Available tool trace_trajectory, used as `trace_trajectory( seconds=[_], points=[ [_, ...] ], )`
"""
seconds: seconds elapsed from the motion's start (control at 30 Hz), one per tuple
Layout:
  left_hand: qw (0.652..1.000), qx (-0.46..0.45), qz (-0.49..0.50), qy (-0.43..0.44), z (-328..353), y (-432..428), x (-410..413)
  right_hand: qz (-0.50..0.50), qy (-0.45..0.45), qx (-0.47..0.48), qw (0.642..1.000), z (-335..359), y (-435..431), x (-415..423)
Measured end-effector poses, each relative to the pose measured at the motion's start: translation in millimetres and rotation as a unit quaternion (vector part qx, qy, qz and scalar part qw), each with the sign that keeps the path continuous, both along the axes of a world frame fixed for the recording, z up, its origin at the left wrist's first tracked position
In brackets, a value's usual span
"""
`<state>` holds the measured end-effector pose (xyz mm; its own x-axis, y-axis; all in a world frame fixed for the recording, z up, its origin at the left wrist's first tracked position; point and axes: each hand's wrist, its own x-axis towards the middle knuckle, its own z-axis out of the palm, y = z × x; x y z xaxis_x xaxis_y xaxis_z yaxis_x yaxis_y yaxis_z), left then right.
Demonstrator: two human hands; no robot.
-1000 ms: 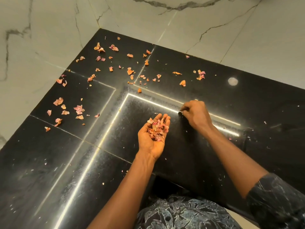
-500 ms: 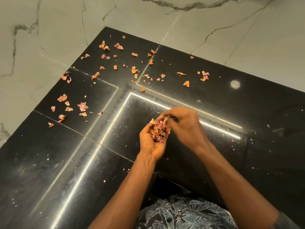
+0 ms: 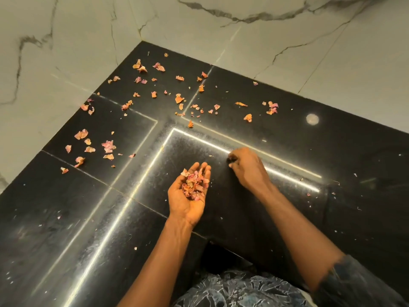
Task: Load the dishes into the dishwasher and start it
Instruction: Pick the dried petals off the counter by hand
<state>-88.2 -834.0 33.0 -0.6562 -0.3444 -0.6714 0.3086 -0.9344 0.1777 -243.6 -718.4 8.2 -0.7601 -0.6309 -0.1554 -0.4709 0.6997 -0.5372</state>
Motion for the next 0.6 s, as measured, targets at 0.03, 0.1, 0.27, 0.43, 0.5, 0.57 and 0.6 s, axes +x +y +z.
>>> trace_trajectory(
  seconds=[0.03,0.1,0.27,0.43,0.5,0.57,0.6],
  points=[
    [1.000,-0.002,-0.003,-0.002,1.8,0.6,1.2,-0.026,0.009,-0.012,1.000,1.4,-10.2,-15.8],
    [1.000,-0.003,-0.019,-0.003,4.5,3.3,1.3,-0.093,0.036,-0.003,0.995,7.2,-25.4,-57.7],
    [1.000,-0.003,-0.026,-0.002,11.9,14.5,-0.8,-0.086,0.096,0.048,0.991,14.4,-46.6,-134.0],
    [0.999,0.003,-0.035,-0.002,16.0,18.9,-12.2,-0.004,0.117,0.083,0.990,6.0,-42.7,-123.3],
    [0.999,0.006,-0.044,-0.004,16.0,17.3,-19.5,0.013,0.098,0.071,0.993,5.5,-40.1,-106.3],
    [0.999,0.005,-0.052,-0.008,14.2,15.7,-26.2,0.018,0.075,0.031,0.997,12.2,-35.8,-85.1],
    [0.998,0.000,-0.055,-0.011,13.1,14.9,-29.3,0.008,0.058,-0.009,0.998,18.3,-32.5,-74.0]
  ],
)
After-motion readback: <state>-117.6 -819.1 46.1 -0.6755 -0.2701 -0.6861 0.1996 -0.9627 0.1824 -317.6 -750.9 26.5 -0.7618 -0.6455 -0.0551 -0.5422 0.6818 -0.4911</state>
